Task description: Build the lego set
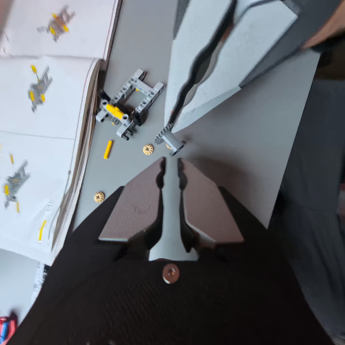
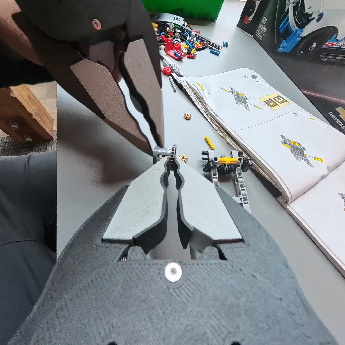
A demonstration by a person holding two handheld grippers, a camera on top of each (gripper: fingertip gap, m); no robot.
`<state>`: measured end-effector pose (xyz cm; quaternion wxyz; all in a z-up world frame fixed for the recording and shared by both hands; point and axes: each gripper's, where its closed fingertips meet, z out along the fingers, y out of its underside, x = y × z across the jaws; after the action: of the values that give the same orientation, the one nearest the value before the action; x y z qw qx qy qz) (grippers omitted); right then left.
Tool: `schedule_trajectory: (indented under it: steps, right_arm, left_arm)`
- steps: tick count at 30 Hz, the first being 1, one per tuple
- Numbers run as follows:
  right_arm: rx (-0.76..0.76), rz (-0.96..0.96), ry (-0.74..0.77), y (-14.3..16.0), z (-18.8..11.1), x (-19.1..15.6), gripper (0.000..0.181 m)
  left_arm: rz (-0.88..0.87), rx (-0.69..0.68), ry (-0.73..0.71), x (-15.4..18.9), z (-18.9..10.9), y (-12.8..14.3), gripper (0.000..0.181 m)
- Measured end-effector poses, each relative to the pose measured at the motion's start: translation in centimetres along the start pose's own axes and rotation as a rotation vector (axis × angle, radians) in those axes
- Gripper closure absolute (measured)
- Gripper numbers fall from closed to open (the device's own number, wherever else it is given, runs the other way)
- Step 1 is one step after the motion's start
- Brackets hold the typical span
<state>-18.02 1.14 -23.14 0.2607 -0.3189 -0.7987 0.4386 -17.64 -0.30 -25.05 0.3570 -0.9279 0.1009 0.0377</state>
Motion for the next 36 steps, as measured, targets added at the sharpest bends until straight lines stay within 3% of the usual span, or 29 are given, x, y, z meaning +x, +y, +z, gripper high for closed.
schedule_trajectory:
  steps: [1,5,12,14,16,28,36]
  right_arm:
    - [0.001,0.002,-0.001,0.0,0.0,0.0,0.181]
    - [0.006,-0.004,-0.007,-0.1,-0.1,-0.2,0.181]
    - [0.027,0.000,-0.032,-0.3,-0.3,-0.3,0.181]
    - [0.024,-0.001,-0.044,-0.3,-0.3,-0.5,0.181]
    - [0.025,-0.006,-0.045,-0.3,-0.2,-0.6,0.181]
    - [0.041,-0.017,-0.065,-0.6,-0.4,-1.0,0.181]
    - [0.160,0.035,-0.064,-2.0,-1.4,-0.2,0.181]
  left_arm:
    - [0.023,0.010,-0.005,0.1,0.0,-0.1,0.181]
    - [0.011,0.039,0.032,0.4,0.0,-0.1,0.181]
    - [-0.064,0.112,0.145,0.8,-0.4,-0.4,0.177]
    - [-0.076,0.118,0.125,0.3,-0.5,-0.4,0.165]
    - [-0.081,0.101,0.116,0.0,-0.6,0.0,0.165]
    - [-0.002,0.187,0.164,1.2,-1.0,-1.1,0.176]
    - [-0.036,0.361,0.154,0.5,-2.4,-2.8,0.177]
